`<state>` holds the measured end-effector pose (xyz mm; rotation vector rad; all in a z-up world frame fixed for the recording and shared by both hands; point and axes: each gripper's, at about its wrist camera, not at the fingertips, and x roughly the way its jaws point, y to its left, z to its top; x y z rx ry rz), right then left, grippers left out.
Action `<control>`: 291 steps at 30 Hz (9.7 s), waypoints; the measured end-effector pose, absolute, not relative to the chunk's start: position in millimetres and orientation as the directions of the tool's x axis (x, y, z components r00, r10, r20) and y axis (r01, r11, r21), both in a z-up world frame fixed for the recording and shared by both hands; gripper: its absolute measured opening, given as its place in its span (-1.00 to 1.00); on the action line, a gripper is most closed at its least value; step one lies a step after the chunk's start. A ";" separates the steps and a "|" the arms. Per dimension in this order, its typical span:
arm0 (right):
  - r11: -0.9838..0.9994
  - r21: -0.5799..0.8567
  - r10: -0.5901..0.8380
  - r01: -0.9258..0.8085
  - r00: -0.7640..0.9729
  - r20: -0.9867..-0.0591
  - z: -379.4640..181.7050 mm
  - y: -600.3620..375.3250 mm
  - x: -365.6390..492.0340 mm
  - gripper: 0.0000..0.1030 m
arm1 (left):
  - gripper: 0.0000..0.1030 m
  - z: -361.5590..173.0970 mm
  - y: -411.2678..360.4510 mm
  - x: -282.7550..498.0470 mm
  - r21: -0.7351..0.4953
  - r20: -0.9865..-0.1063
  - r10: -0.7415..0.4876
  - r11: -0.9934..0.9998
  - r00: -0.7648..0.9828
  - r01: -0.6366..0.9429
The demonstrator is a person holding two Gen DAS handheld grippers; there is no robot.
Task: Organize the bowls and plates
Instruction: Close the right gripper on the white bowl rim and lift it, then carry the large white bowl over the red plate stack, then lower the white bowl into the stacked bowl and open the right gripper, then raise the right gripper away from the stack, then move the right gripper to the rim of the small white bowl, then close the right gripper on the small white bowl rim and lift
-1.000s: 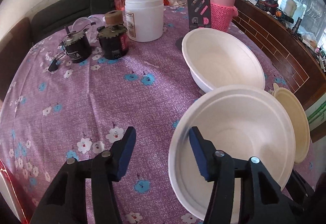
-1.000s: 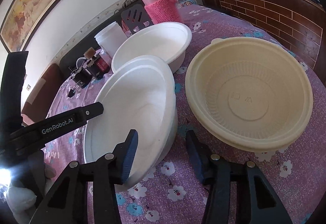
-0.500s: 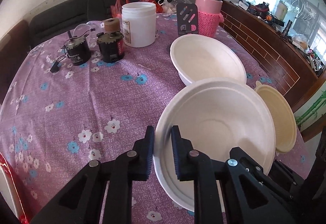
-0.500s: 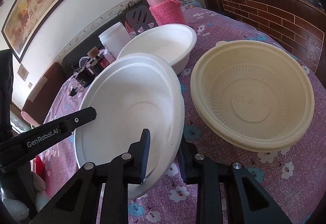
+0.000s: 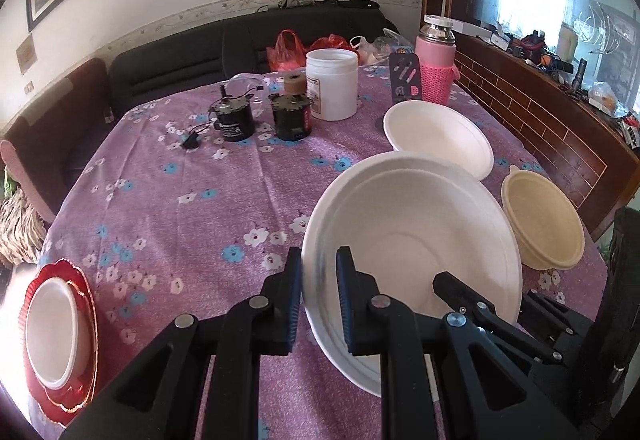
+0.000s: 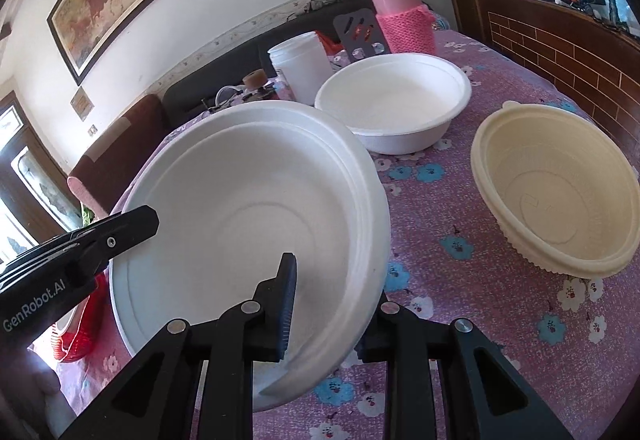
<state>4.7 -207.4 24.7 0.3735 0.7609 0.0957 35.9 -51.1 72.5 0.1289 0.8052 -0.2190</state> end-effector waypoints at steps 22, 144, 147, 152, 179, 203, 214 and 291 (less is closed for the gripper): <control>0.965 0.214 0.255 -0.150 0.714 -0.652 72.2 -85.9 -42.6 -0.50 | -0.68 103.5 56.0 -37.4 0.025 -0.638 0.002 1.000 0.770 0.019; 0.878 0.250 0.477 -0.408 0.707 -0.522 125.1 102.1 -22.2 0.27 | 0.92 170.3 270.4 -118.1 -0.053 -0.403 0.388 0.894 0.828 -0.445; 0.870 0.268 0.492 -0.413 0.699 -0.518 128.3 120.5 -16.9 0.28 | 0.92 171.7 284.8 -121.2 -0.066 -0.410 0.387 0.891 0.826 -0.449; 0.860 0.273 0.509 -0.430 0.691 -0.514 129.3 146.2 -4.6 0.30 | 0.92 170.8 304.0 -120.2 -0.066 -0.413 0.395 0.886 0.821 -0.459; 0.935 0.259 0.340 -0.242 0.819 -0.462 123.9 -3.2 -26.6 0.51 | 0.92 184.2 169.1 -97.7 0.015 -0.417 0.240 0.966 0.877 -0.258; 0.912 0.133 -0.251 0.388 0.785 -0.567 93.6 -335.3 -143.5 0.54 | 0.91 145.1 1.4 -66.5 0.054 -0.571 -0.039 0.995 0.820 0.085; 0.884 0.245 -0.158 0.398 0.748 -0.644 79.6 -363.2 -99.0 0.54 | 0.91 151.3 3.6 -74.3 0.074 -0.541 -0.013 0.995 0.841 0.063; 0.932 0.335 0.221 0.139 0.516 -0.828 35.6 -316.6 177.7 -0.67 | -0.45 42.4 -113.4 204.8 -0.390 -0.818 -0.432 0.902 0.380 0.187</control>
